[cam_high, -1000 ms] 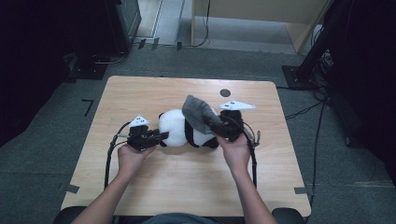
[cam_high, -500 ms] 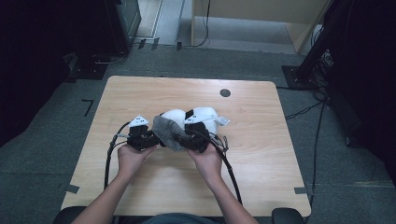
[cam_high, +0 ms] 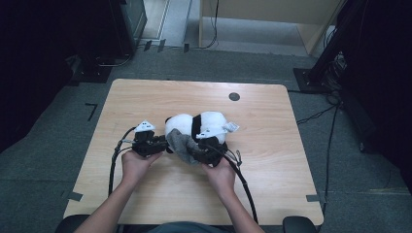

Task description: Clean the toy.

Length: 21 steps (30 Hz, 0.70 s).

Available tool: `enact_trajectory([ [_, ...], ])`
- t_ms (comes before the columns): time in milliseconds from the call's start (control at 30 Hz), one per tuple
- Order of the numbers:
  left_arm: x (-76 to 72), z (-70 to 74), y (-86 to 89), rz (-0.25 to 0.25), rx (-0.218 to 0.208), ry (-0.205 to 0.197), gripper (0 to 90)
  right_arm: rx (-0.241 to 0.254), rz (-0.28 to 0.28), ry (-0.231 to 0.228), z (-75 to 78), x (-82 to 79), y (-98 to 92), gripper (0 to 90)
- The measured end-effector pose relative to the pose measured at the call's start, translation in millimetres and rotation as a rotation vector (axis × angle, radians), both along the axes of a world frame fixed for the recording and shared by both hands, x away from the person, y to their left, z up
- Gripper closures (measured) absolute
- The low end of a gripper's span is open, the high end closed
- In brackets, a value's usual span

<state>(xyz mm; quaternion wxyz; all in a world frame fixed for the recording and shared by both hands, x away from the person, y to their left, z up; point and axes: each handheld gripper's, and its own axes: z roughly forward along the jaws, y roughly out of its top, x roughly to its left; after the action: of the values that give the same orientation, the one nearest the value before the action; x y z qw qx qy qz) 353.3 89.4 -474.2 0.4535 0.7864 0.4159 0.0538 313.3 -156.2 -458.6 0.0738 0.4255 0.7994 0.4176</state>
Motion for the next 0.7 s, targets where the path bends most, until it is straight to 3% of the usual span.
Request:
enact_trajectory([
  [200,0.8,0.4,-0.1,-0.002,-0.003,0.002,67.8,0.016,-0.047,0.025,3.1,-4.9,-30.0,78.7],
  [433,1.1,0.3,-0.1,-0.003,-0.009,0.007,67.8,0.038,-0.109,0.012,6.0,-14.7,-63.7,78.4],
  [700,0.9,0.1,-0.8,-0.003,-0.009,0.004,67.8,0.041,-0.161,0.014,0.0,-16.2,-88.2,77.8],
])
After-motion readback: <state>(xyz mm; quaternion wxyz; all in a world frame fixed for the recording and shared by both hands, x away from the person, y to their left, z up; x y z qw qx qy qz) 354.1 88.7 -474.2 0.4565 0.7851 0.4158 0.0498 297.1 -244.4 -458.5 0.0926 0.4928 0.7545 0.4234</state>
